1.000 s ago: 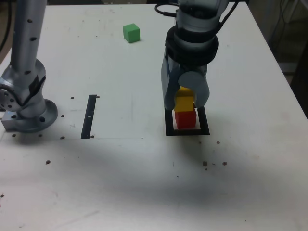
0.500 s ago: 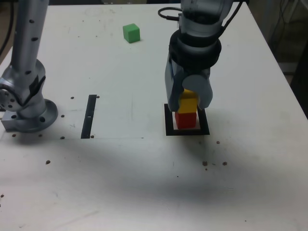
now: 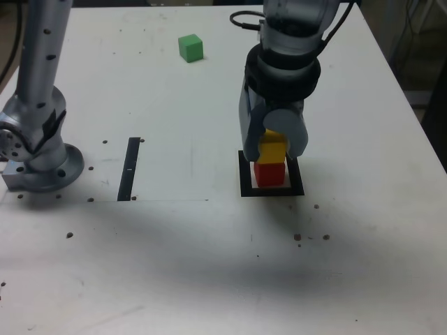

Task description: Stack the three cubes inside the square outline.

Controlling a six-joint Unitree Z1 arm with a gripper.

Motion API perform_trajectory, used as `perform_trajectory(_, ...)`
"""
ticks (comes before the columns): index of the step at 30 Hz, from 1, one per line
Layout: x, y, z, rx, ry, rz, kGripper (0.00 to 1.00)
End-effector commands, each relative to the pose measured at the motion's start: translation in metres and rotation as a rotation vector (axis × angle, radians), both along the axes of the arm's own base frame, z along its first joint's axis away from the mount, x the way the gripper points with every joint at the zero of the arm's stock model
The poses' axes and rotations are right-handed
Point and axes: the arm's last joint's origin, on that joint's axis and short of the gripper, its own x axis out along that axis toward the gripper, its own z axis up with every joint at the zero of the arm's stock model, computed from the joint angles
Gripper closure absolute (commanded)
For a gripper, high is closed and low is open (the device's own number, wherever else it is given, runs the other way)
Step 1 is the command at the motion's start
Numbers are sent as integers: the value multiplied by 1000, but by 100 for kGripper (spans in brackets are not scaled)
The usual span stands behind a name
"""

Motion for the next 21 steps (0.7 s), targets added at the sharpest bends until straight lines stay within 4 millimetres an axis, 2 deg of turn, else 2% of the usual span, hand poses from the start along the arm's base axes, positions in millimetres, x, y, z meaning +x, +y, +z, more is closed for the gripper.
perform_trajectory(1, 1, 0, 0, -2, -1, -2, 35)
perform_trajectory(6, -1, 1, 0, 4, -4, -4, 10)
perform_trajectory(9, -2, 1, 0, 3, -2, -3, 3)
perform_trajectory(15, -3, 1, 5, -2, -16, -3, 1)
perform_trajectory(21, -17, 8, 27, 11, -45, -7, 1)
